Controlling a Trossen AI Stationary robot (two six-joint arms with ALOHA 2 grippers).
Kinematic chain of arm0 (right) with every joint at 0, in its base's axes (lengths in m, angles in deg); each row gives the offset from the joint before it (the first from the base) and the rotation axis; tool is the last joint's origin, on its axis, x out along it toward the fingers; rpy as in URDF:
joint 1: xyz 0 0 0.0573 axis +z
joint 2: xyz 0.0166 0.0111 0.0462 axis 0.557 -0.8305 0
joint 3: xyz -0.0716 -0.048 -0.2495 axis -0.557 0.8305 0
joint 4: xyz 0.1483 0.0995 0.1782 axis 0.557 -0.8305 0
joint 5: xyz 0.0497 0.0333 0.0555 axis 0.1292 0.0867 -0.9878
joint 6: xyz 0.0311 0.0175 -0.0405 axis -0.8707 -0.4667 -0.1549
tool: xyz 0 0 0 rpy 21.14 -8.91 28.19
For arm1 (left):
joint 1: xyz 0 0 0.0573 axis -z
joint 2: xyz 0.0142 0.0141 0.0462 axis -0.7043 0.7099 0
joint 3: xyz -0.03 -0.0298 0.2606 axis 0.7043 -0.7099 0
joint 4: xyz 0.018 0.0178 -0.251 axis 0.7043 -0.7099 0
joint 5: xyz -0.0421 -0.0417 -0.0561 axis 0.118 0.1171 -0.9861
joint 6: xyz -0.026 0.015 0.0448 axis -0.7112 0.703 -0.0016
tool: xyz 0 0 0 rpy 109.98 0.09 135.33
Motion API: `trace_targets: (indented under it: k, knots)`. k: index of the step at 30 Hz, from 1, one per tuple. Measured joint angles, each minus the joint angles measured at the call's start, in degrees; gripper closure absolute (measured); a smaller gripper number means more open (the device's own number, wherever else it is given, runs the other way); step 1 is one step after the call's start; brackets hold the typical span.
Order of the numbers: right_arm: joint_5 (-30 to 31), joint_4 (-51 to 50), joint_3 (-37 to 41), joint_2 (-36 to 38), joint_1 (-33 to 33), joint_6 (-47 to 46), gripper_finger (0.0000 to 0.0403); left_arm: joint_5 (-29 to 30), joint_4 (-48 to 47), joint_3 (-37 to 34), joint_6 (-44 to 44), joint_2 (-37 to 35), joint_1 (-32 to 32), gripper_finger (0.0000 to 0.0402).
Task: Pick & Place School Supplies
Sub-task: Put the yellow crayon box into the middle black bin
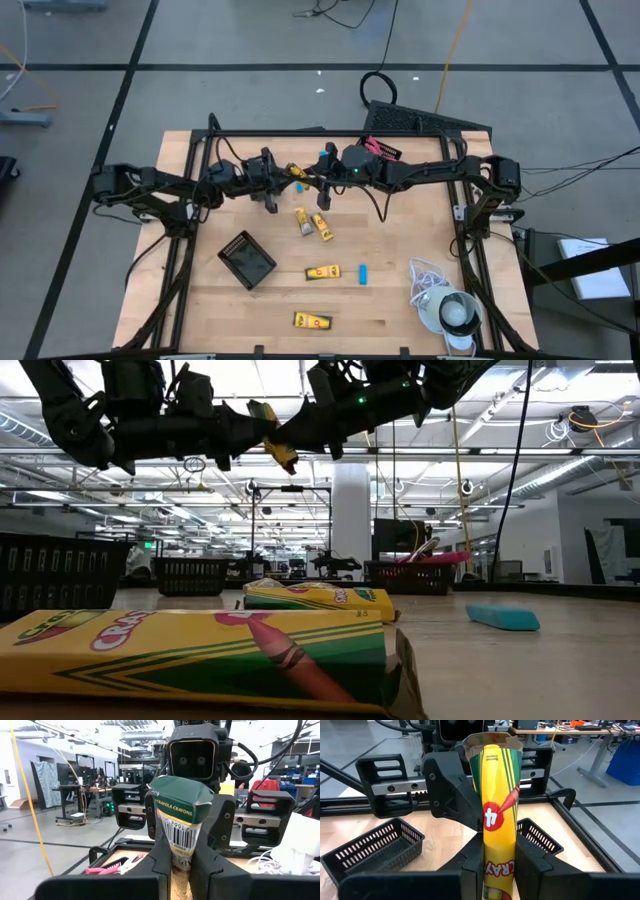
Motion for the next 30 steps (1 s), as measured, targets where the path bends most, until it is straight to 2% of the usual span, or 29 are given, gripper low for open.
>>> trace_targets:
  k: [15, 23, 26, 30]
  knots:
    - [-0.92, 1.26, 0.0, -0.22, -0.13, -0.04, 0.034, 1.14, 0.38, 0.11, -1.12, 0.0, -0.9, 0.0373]
    - [2.83, 0.67, 0.04, -0.57, 0.0, -0.39, 0.0221, 1.75, 1.88, -2.09, -3.88, -0.1, -3.1, 0.0373]
    - [4.82, -0.68, 0.04, -0.57, 0.04, -1.48, 0.0198, 2.3, 3.37, -3.65, -4.74, -0.11, -4.15, 0.0373]
    - [6.45, -5.39, 0.07, -0.48, 0.13, -3.09, 0.0186, 4.92, 6.94, -7.72, -6.26, -0.27, -6.91, 0.0373]
